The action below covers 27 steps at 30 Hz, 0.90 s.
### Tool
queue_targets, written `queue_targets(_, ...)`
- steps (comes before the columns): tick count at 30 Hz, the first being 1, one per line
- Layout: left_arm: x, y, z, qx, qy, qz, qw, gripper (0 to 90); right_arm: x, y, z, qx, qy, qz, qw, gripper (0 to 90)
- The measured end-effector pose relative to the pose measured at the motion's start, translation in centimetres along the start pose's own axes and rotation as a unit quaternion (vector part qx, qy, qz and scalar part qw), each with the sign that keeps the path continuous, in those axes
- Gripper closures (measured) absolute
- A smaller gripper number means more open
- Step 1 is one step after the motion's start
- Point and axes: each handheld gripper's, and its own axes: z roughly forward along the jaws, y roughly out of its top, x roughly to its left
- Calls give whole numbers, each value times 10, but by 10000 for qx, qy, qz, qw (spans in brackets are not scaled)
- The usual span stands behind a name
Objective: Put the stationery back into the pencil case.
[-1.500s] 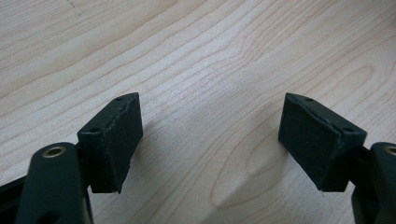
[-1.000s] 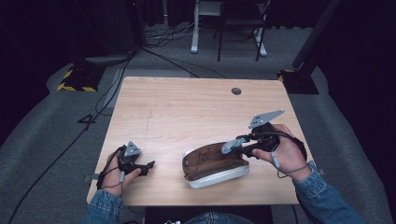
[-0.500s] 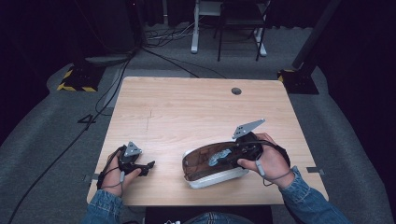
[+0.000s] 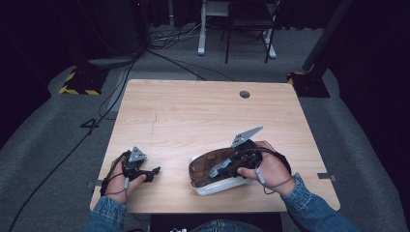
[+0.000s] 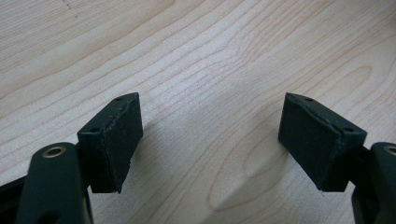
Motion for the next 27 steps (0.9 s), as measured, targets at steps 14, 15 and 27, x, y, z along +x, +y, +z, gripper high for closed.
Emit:
queue_targets(14,0,0,0,1,-2,1,10000,219,-4,-2,17,91,-243,206,9995,497)
queue_targets(15,0,0,0,0,1,4,10000,219,-5,-2,18,67,-253,242,9994,496)
queue_targets(27,0,0,0,13,-13,6,10000,218,-10,-5,14,-62,-494,95,9987,364)
